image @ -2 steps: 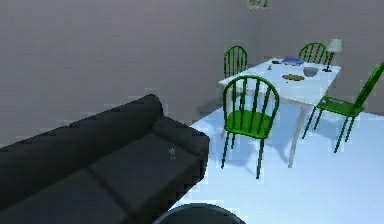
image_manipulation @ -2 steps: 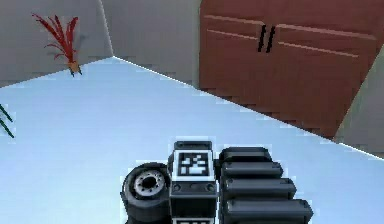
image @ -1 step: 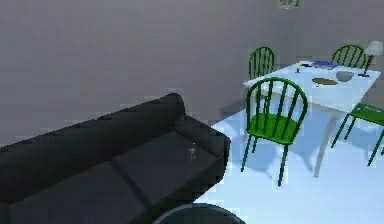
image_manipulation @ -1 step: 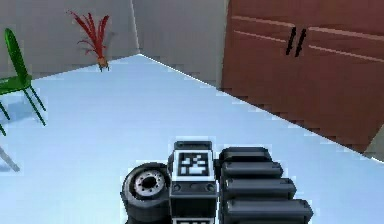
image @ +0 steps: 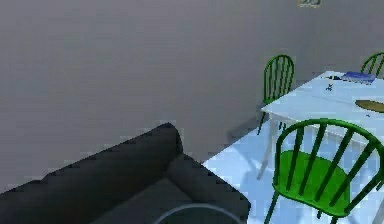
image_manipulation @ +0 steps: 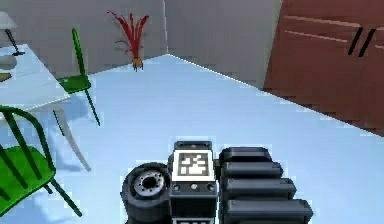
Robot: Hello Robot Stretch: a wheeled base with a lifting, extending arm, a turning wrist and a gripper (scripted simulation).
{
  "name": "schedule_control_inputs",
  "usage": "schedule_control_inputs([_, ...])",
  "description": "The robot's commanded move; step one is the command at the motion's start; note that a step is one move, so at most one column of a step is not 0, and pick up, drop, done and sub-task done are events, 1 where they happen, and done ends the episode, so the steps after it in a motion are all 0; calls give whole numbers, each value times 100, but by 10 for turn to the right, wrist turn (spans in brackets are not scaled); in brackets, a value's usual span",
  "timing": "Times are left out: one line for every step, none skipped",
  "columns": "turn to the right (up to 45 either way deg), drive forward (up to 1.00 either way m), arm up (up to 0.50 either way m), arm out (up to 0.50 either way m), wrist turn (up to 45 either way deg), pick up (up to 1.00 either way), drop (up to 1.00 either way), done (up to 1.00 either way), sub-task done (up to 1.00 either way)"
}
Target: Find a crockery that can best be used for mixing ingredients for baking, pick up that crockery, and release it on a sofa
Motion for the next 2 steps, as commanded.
schedule_control_inputs([-450,0,0,0,0,0,0,0,0])
schedule_control_inputs([-450,0,0,0,0,0,0,0,0])
